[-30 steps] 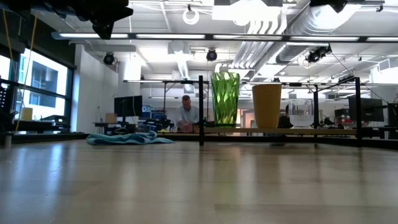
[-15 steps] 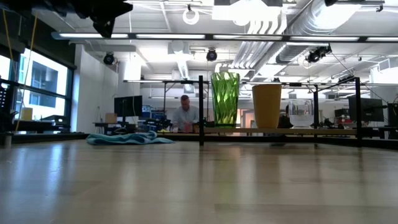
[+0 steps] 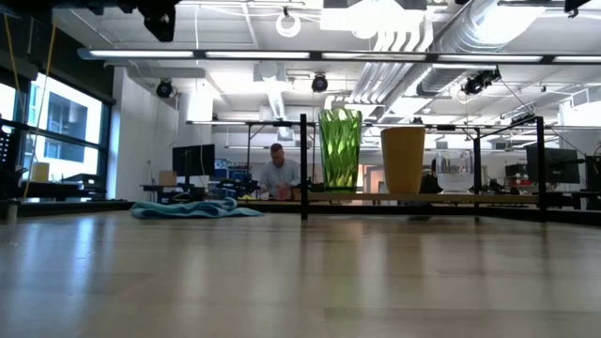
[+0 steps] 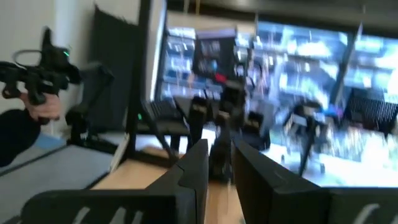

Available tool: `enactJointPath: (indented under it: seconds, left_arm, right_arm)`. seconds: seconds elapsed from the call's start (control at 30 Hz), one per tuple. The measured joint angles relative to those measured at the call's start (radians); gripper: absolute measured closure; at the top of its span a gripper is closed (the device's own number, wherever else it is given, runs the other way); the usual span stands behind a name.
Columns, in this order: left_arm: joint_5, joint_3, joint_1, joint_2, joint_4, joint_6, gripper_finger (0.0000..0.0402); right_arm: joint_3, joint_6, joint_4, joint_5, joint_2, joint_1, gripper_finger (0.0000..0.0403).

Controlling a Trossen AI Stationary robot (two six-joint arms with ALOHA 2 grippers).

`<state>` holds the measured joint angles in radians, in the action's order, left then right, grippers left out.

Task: Stack small to large cups/mugs on shelf
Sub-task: Return to Home Position

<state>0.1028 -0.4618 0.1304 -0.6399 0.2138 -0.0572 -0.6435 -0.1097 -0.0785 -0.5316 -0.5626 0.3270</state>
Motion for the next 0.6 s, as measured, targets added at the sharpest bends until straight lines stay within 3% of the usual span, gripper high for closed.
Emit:
enactJointPath:
  seconds: [0.2, 0.3, 0.6]
  left_arm:
    - [0.002, 0.0, 0.0, 0.0, 0.099, 0.008, 0.0293]
    - [-0.021, 0.0, 0.0, 0.0, 0.143, 0.025, 0.0293]
    - [-0.049, 0.0, 0.0, -0.034, 0.24, 0.101, 0.0293]
  right_arm:
    - [0.146, -0.008, -0.303, 0.012, -0.002, -0.057, 0.0338]
    - [0.213, -0.035, -0.408, 0.068, -0.002, -0.08, 0.0338]
    - [0.321, -0.091, -0.527, 0.117, -0.001, -0.114, 0.0338]
